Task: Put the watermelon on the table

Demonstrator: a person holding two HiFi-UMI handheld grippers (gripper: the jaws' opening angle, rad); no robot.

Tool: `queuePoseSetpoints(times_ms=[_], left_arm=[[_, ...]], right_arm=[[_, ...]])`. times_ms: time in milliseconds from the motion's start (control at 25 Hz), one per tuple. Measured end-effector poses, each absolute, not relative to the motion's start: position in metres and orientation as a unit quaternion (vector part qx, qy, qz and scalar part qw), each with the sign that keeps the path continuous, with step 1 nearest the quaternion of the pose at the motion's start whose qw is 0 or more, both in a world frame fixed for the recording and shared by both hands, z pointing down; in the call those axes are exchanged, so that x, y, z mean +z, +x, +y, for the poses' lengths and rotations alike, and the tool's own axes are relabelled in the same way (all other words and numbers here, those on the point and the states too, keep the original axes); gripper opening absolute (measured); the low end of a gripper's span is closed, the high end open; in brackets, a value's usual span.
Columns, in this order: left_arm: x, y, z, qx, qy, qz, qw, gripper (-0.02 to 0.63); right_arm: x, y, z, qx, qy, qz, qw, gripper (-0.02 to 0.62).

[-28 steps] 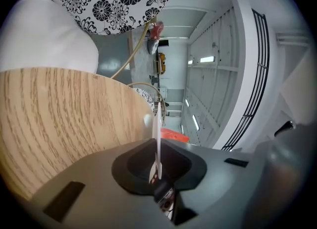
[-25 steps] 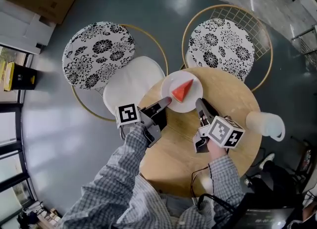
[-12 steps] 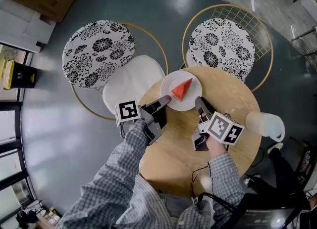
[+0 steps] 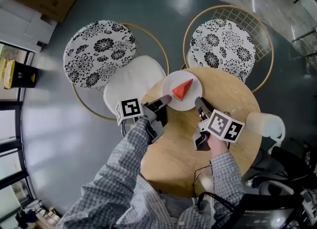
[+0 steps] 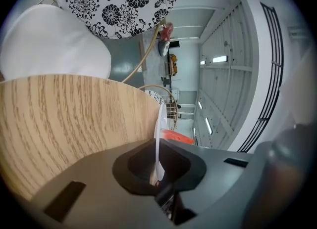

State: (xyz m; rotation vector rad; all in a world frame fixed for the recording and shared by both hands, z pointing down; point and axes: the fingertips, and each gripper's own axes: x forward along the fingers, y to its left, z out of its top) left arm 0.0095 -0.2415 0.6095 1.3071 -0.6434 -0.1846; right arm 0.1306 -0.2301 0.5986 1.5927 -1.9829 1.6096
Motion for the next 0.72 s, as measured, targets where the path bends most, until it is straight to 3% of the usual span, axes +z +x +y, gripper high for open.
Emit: queuePoseSetpoints(times_ms=[200,400,520,720], left_arm=[[0.610,0.009,-0.243,-0.082,0.592,-0.301,0.743,0.023],[0.610,0.008,-0.242,-0.076,0.595,-0.300,0.742,0.023],[0.611,0.009,-0.242,-0.075,0.594,-0.300,0.743,0.023],[0.611,0.009,-0.242,-0.075,0.595,-0.298,0.742,0.023]], right_arm=[[0.596,0.127,-0.228,0.539,0.509,-0.668,0.068,0.069],[0.594,0.119,-0.216,0.502,0.490,-0.703,0.114,0.070],[0.590,0.109,-0.204,0.437,0.477,-0.741,0.180,0.070],[0.581,0.078,-0.190,0.222,0.417,-0.811,0.346,0.069]])
